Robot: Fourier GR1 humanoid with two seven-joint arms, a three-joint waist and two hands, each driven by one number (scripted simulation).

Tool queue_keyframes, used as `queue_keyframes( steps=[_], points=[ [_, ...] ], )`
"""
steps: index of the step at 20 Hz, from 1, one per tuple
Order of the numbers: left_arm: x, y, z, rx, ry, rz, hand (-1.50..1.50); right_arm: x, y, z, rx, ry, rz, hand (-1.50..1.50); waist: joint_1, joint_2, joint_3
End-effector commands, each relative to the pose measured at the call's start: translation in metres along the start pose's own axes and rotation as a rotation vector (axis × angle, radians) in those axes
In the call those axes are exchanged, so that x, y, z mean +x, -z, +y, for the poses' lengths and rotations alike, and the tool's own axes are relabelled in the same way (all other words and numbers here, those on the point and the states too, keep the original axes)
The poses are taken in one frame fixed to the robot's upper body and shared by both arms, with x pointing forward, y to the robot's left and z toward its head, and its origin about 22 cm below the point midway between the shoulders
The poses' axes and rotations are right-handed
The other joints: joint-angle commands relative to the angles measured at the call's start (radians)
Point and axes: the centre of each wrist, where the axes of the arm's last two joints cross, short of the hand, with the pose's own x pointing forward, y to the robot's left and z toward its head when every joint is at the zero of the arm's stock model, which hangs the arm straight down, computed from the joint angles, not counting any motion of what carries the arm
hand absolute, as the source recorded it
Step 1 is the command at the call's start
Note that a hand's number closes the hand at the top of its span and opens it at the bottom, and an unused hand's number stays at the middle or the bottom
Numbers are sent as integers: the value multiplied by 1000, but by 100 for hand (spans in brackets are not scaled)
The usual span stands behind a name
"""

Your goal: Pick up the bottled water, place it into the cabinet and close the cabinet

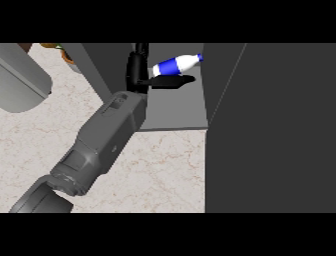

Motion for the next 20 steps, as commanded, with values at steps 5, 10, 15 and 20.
queue_keyframes(
  steps=[5, 10, 15, 20],
  points=[
    [-12, -39, -8, -46, -87, 23, -150, 26, 11, 12, -1, -13, -46, -150, 3, -7, 0],
    [-13, -71, -10, -145, -245, 52, -150, 19, 11, 4, -17, -32, -41, -150, 35, -12, 0],
    [-4, -105, -17, -216, -359, 6, -150, 20, 15, 16, -38, -37, -36, -150, 47, -15, 0],
    [4, -129, 5, -252, -366, -21, -150, 28, 13, 16, -17, -53, -15, -150, 43, -12, 0]
  ],
)
